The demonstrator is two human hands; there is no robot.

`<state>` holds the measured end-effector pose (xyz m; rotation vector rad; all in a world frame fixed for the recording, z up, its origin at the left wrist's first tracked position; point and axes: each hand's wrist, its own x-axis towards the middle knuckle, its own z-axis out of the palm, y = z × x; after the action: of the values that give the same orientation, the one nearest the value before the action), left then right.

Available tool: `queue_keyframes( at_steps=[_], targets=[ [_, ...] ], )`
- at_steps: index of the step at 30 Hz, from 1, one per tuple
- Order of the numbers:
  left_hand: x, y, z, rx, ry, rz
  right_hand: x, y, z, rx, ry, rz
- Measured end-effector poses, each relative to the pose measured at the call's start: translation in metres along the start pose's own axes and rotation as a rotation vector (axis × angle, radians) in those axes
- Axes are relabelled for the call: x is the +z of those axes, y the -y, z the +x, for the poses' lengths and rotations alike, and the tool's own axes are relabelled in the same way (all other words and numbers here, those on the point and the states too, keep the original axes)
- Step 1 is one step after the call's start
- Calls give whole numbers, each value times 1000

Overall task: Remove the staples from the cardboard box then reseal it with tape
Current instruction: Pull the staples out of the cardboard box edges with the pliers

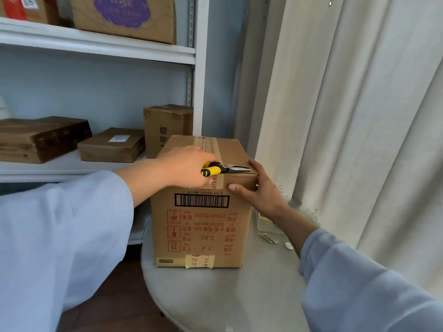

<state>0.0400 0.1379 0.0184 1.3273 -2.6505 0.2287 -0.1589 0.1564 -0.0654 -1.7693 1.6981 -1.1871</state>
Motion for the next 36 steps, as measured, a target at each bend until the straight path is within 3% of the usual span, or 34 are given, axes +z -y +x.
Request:
queue_keyframes(
  at_steps=[8,15,36],
  targets=[
    [21,20,13,0,-90,49,-8,6,-2,6,-87,-397],
    [18,25,12,12,-86,46,-20,13,19,95,200,-196],
    [-19,6,16,65,239,168,-13,17,11,138,177,-265]
  ],
)
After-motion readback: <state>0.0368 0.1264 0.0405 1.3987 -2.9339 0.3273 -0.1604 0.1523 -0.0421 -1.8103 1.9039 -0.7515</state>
